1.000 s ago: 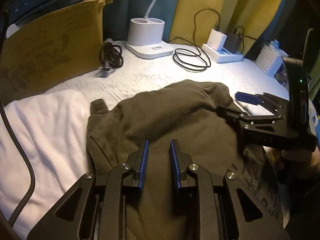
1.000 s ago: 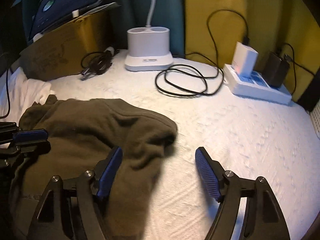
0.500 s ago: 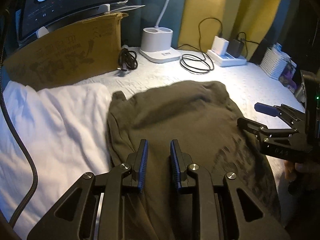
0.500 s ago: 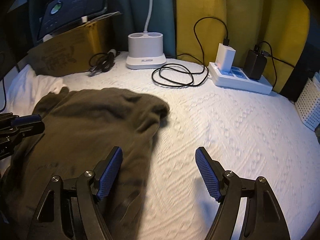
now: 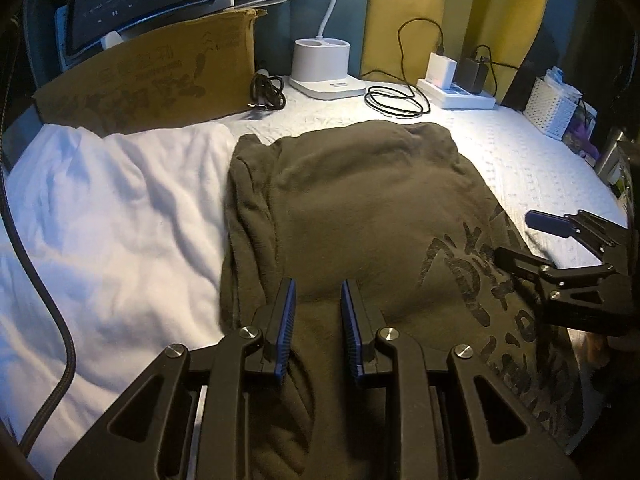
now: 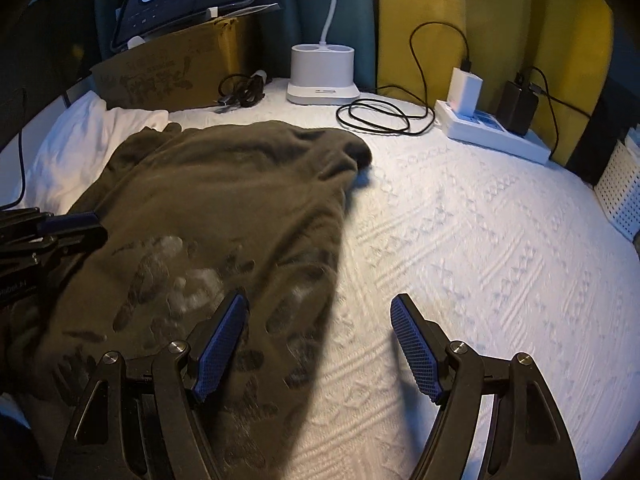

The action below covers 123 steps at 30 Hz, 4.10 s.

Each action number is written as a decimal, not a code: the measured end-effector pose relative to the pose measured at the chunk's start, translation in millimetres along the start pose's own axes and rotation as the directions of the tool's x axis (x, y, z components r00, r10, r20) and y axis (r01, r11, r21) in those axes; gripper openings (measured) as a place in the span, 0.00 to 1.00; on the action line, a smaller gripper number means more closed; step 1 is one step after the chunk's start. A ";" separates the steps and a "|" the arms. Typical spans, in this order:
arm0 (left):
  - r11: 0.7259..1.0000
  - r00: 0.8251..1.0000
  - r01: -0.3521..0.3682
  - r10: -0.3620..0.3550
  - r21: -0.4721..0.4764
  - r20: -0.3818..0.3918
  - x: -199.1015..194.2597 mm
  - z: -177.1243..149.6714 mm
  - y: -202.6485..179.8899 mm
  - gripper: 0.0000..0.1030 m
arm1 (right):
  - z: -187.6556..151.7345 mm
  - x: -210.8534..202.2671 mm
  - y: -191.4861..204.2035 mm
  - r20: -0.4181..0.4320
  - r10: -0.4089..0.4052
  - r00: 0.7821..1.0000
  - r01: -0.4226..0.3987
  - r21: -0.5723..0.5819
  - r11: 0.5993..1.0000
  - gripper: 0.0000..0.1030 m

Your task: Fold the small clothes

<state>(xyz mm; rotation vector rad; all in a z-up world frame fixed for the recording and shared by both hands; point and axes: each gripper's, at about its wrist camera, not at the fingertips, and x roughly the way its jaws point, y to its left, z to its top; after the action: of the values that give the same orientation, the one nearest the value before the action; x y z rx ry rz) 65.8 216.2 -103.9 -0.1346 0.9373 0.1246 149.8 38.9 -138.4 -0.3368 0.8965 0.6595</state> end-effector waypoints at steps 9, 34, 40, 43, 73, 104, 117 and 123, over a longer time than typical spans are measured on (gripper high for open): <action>1.000 1.000 -0.019 0.019 0.005 0.011 -17.9 -7.2 -14.0 0.23 | -14.6 -19.3 -5.5 0.017 -0.002 1.000 0.002 0.014 1.000 0.75; 0.996 0.996 -0.087 0.086 0.033 0.011 -32.8 -62.8 -46.4 0.40 | -77.9 -58.8 -8.6 0.009 0.022 1.000 -0.022 -0.016 1.000 0.75; 0.998 0.998 -0.062 0.062 0.019 0.034 -51.6 -69.5 -60.9 0.40 | -93.5 -77.4 -21.8 0.011 -0.003 1.000 0.003 -0.011 1.000 0.75; 0.998 0.998 -0.038 0.035 0.043 0.052 -60.8 -70.6 -77.1 0.45 | -102.6 -88.0 -31.3 0.018 -0.014 1.000 0.014 0.005 1.000 0.75; 0.988 0.955 0.103 -0.129 0.111 0.266 -110.0 -39.7 -195.8 0.48 | -140.5 -214.2 -124.7 0.198 -0.240 0.950 0.210 0.164 0.964 0.85; 0.996 0.854 0.010 -0.053 0.086 0.518 -180.7 -30.2 -176.4 0.87 | -113.5 -305.3 -94.3 0.427 -0.301 0.853 0.266 0.141 0.954 0.88; 0.999 0.866 0.005 -0.031 0.053 0.499 -171.2 -32.6 -157.6 0.87 | -105.4 -283.8 -87.4 0.387 -0.290 0.875 0.267 0.113 0.957 0.88; 0.999 0.866 0.005 -0.031 0.052 0.499 -171.0 -32.4 -156.6 0.87 | -104.8 -281.9 -84.7 0.382 -0.292 0.877 0.271 0.109 0.956 0.88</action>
<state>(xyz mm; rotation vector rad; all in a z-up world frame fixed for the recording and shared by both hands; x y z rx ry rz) -34.3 48.3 25.1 -0.0592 0.4170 0.1114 15.4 -189.4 27.2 -0.2677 0.4622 0.4100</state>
